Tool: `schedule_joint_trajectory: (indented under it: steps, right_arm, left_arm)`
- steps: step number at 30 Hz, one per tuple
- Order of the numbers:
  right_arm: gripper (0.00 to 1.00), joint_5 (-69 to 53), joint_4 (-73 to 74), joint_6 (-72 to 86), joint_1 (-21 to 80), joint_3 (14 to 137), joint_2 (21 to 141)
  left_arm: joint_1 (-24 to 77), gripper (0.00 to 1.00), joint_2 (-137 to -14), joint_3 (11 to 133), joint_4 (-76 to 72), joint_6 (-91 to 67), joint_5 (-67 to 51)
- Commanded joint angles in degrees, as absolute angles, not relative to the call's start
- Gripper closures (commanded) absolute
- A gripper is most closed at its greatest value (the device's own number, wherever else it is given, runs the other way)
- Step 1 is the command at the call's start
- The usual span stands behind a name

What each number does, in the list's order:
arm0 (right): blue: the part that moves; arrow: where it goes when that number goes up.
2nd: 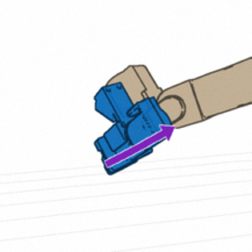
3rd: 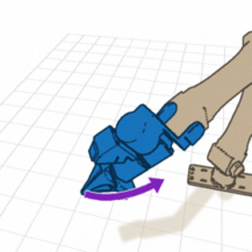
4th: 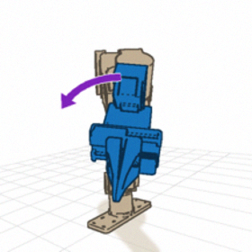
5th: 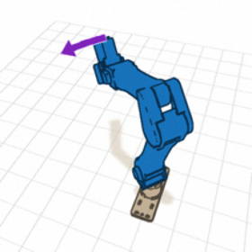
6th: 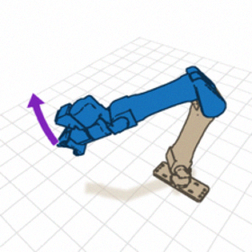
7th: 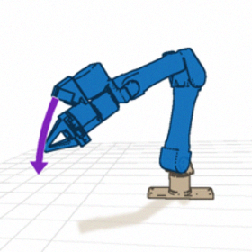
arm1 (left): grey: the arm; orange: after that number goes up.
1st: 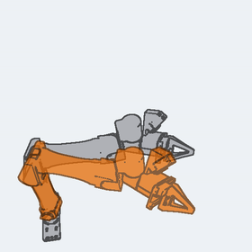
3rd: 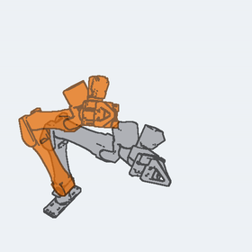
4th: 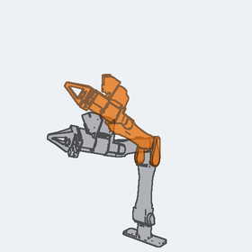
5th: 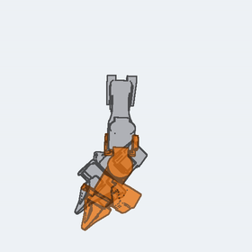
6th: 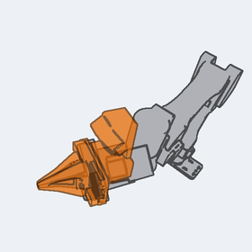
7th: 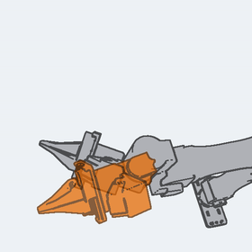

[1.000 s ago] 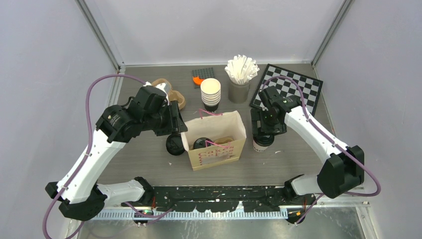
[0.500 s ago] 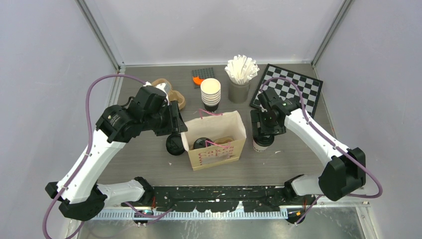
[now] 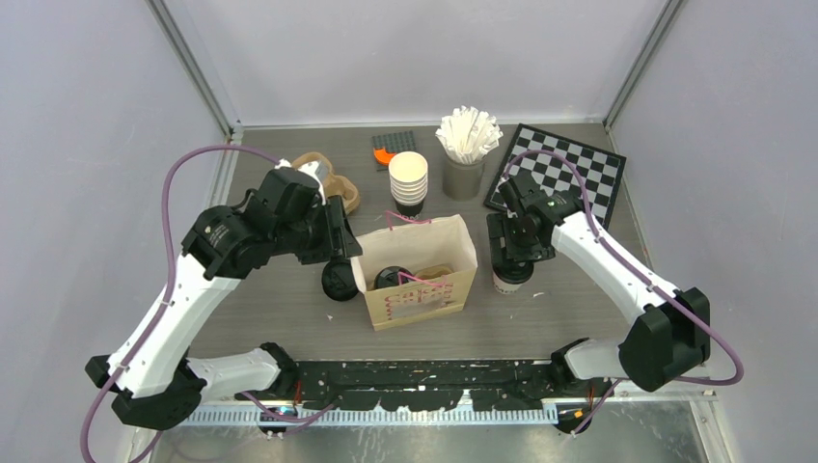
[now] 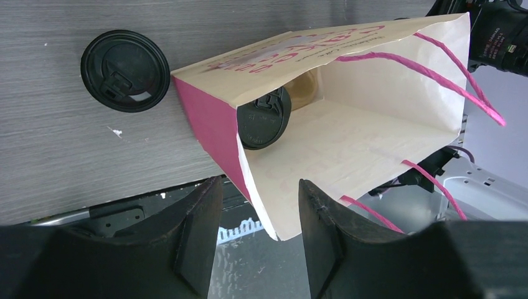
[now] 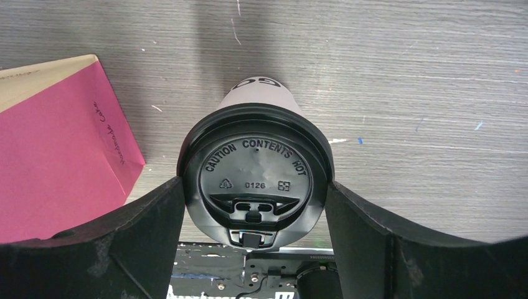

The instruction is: Pack the takeout coffee

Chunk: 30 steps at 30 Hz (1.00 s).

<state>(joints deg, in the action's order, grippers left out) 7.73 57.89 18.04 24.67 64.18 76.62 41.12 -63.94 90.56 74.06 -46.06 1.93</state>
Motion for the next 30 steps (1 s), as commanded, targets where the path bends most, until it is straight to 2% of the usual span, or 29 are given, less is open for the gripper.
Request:
schedule_joint_trajectory:
  steps: [1,9,19,24,28,30]
  right_arm:
    - [0.25,10.25,59.97,16.61,24.89,68.02,74.26]
    - [0.25,10.34,67.81,14.02,24.89,81.26,74.62]
    - [0.25,10.49,81.14,10.45,24.94,105.03,76.66]
    - [0.26,7.42,84.47,9.05,24.95,115.39,77.08]
    - [0.26,1.16,83.62,7.86,25.03,120.16,75.81]
    - [0.27,-3.45,81.85,7.06,25.1,120.18,74.35]
  left_arm:
    - [40.78,0.5,-62.58,92.07,74.97,-45.76,2.24]
    - [40.83,0.46,-66.16,95.7,79.64,-44.68,-2.27]
    - [40.78,0.48,-71.01,96.2,80.8,-43.62,-3.82]
    - [40.78,0.58,-72.87,96.24,79.88,-42.48,-3.66]
    - [40.79,0.75,-72.81,95.07,76.33,-40.27,-3.33]
    - [40.78,0.79,-71.63,93.3,72.47,-39.56,-3.35]
